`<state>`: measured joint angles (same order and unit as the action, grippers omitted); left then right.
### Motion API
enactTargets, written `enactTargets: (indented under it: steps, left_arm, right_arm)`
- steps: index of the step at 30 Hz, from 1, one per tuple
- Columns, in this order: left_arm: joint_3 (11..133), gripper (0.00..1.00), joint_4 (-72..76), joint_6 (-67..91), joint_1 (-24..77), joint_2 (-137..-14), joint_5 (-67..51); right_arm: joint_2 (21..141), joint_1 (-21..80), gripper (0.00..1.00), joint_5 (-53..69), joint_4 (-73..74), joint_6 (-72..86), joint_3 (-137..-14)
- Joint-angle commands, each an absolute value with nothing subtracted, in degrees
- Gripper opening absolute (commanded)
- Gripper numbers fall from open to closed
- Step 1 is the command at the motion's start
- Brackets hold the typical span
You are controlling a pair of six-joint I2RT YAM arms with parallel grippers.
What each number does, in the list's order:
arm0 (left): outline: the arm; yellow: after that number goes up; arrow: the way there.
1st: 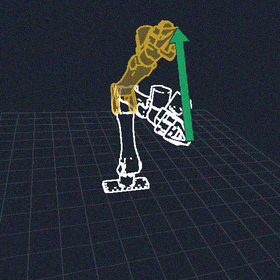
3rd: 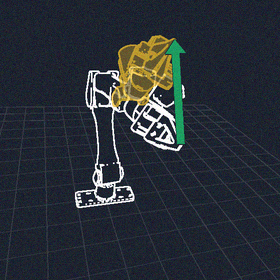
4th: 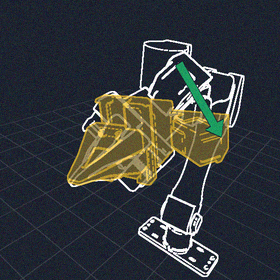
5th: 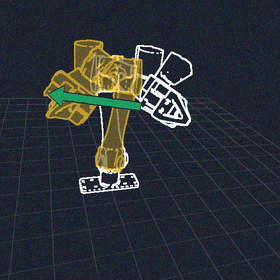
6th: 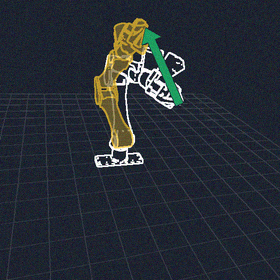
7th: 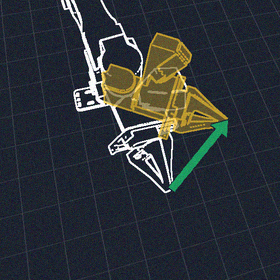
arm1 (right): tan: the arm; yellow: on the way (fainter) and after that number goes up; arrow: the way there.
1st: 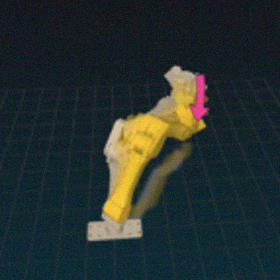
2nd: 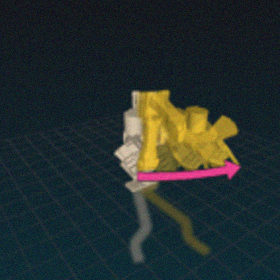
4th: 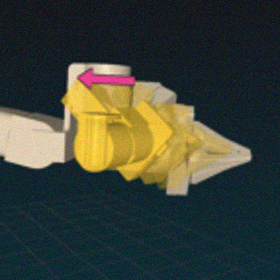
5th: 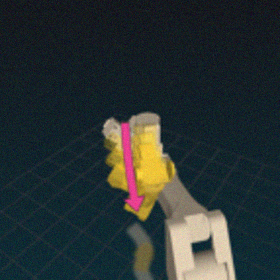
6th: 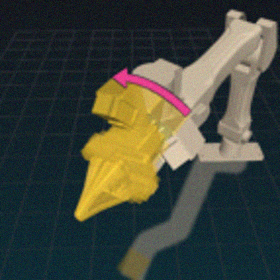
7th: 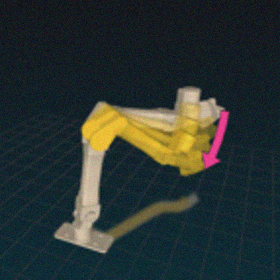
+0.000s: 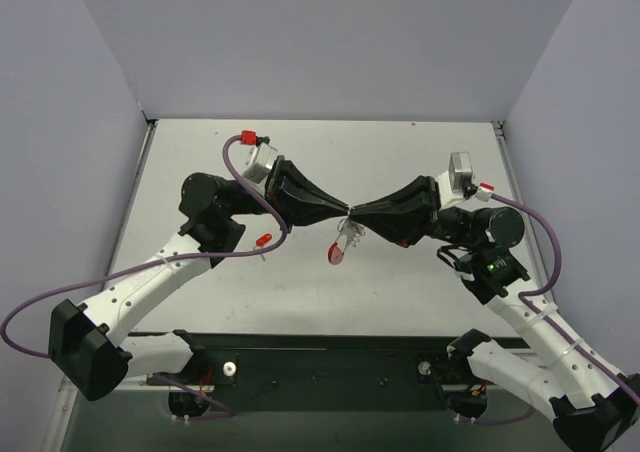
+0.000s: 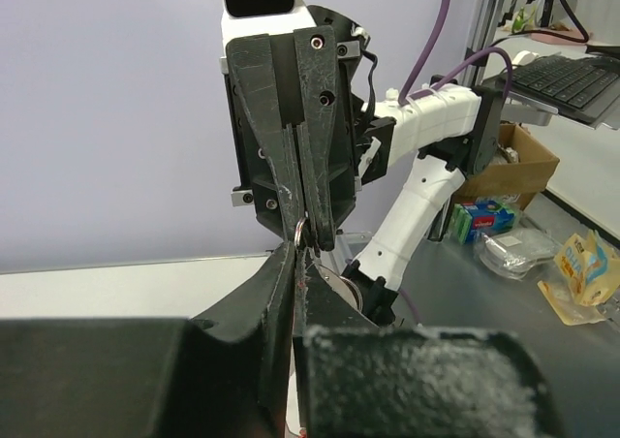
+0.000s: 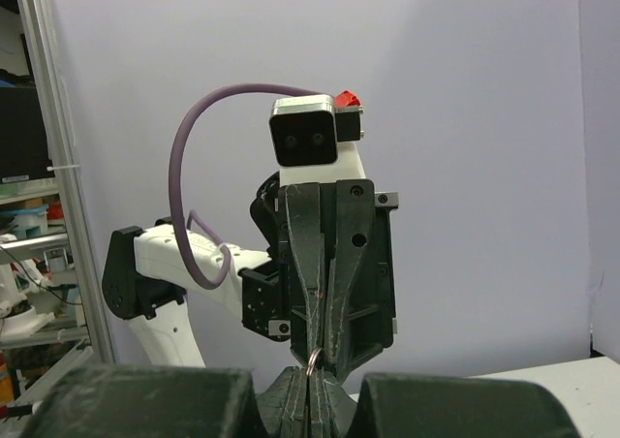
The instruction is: Put the keys on the keyring
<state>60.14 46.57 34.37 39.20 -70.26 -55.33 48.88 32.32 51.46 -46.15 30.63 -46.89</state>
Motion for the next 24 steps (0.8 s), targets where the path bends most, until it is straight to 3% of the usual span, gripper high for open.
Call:
enactTargets:
  steps: [1,3,6,9,10,13,19,24]
  left_arm:
    - [63.36,0.0,48.08,34.1,39.81,-70.93,-55.11]
    - [63.63,0.0,46.59,33.49,39.81,-70.75,-55.19]
    - [64.51,0.0,40.21,29.82,39.81,-69.96,-54.85]
    - [67.05,0.0,26.0,20.88,39.9,-68.29,-52.48]
    - [68.02,0.0,22.19,18.39,39.9,-67.42,-51.69]
    - [71.45,0.0,8.73,9.6,40.34,-66.89,-48.26]
    - [79.97,0.0,-13.43,-3.85,43.85,-68.99,-42.64]
    - [85.95,0.0,-26.34,-11.06,47.89,-71.28,-36.22]
  right_arm:
    - [49.04,33.05,0.0,53.17,-54.23,30.41,-47.2]
    - [49.3,32.96,0.0,53.09,-53.1,30.06,-47.2]
    - [48.96,33.05,0.1,53.44,-49.5,26.74,-47.9]
    - [46.16,32.96,0.34,52.13,-33.65,17.63,-50.7]
    - [45.45,32.87,0.47,51.25,-30.27,15.49,-51.41]
    - [44.12,32.87,0.61,48.52,-19.45,9.42,-54.75]
    - [47.37,32.52,0.66,51.06,-8.01,3.61,-61.43]
    - [48.95,32.08,0.62,49.05,-5.37,2.02,-62.4]
